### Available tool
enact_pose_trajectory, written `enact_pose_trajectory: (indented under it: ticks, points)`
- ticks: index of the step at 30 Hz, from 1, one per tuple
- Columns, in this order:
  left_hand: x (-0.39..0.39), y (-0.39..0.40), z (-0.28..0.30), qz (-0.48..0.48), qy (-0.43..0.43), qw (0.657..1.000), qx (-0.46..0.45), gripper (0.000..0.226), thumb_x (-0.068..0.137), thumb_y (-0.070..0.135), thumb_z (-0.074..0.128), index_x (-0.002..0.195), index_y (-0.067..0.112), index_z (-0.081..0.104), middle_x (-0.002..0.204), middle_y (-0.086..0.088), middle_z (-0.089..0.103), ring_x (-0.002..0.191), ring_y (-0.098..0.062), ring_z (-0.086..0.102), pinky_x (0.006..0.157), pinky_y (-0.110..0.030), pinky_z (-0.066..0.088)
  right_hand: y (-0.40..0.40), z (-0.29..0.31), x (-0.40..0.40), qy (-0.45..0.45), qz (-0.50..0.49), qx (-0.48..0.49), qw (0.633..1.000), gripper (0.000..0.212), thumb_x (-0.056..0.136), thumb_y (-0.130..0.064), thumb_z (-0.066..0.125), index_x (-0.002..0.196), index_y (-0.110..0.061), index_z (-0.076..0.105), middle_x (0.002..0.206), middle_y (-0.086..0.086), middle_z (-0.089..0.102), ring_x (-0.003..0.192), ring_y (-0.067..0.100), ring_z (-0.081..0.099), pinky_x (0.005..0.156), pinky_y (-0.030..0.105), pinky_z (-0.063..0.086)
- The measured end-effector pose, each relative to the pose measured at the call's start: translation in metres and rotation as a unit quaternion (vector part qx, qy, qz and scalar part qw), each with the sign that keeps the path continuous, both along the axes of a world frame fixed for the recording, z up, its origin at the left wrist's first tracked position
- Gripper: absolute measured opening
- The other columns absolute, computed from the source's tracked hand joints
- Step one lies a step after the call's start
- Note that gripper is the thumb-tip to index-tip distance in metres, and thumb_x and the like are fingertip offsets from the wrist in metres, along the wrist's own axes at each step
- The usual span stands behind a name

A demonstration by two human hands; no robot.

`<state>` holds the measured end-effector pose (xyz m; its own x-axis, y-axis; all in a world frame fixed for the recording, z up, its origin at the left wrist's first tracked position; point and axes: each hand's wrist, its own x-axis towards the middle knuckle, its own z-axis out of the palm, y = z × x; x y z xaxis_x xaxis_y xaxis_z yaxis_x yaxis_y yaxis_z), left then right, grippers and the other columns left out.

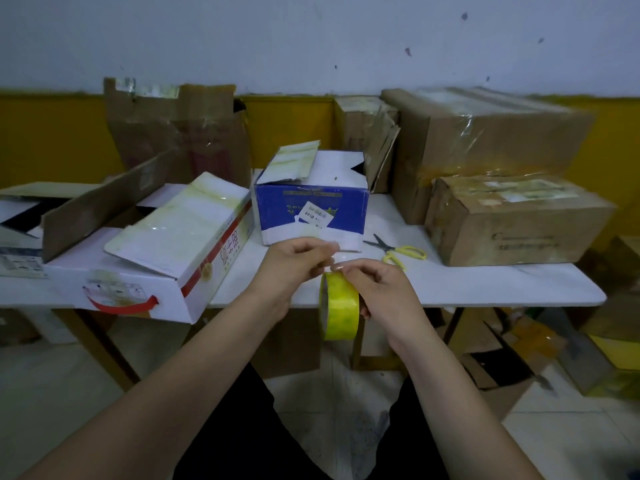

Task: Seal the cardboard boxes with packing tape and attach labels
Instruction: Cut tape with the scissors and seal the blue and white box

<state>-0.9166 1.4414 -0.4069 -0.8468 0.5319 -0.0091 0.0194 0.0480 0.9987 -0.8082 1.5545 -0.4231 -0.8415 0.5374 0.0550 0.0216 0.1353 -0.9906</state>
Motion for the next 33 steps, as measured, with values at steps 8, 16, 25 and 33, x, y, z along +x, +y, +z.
enact_pose_trajectory:
  ticks: [8,16,25,33]
  points:
    - [-0.026,0.06,0.103,0.018,0.223,0.967,0.12,0.007,0.087,0.018,0.077,0.081,0.017,0.078,0.084,-0.004,0.077,0.085,-0.027,0.075,0.081,-0.046,0.062,0.044,0.072,-0.026,0.109,-0.06,0.046,0.991,0.069,0.092,-0.033,0.069,0.149,-0.023,0.032,0.089,0.003,0.074,0.081,0.0,0.068,0.083,0.024,0.051]
    - [-0.093,0.096,0.169,0.1,0.206,0.958,0.171,0.014,0.087,0.025,0.077,0.074,0.021,0.074,0.073,0.003,0.074,0.074,-0.016,0.067,0.061,-0.024,0.052,0.1,0.162,-0.09,0.142,0.037,0.216,0.965,0.016,0.099,-0.021,0.058,0.088,-0.013,0.067,0.081,0.007,0.072,0.07,0.011,0.068,0.069,0.029,0.054]
    - [-0.13,0.12,0.116,-0.019,-0.25,0.963,0.104,0.006,0.089,0.014,0.074,0.088,0.01,0.069,0.077,-0.006,0.073,0.058,-0.01,0.07,0.045,-0.016,0.051,0.187,0.192,-0.141,-0.082,0.146,0.405,0.899,0.043,0.091,-0.045,0.056,0.082,-0.004,0.064,0.077,0.021,0.065,0.067,0.023,0.057,0.076,0.053,0.051]
    - [-0.132,0.125,0.116,-0.041,-0.236,0.97,0.034,0.004,0.092,0.008,0.068,0.089,0.007,0.066,0.076,-0.01,0.075,0.062,-0.013,0.073,0.042,-0.018,0.05,0.2,0.204,-0.14,-0.111,0.134,0.394,0.903,0.039,0.099,-0.029,0.055,0.067,-0.007,0.057,0.054,-0.005,0.044,0.051,0.011,0.044,0.054,0.024,0.042]
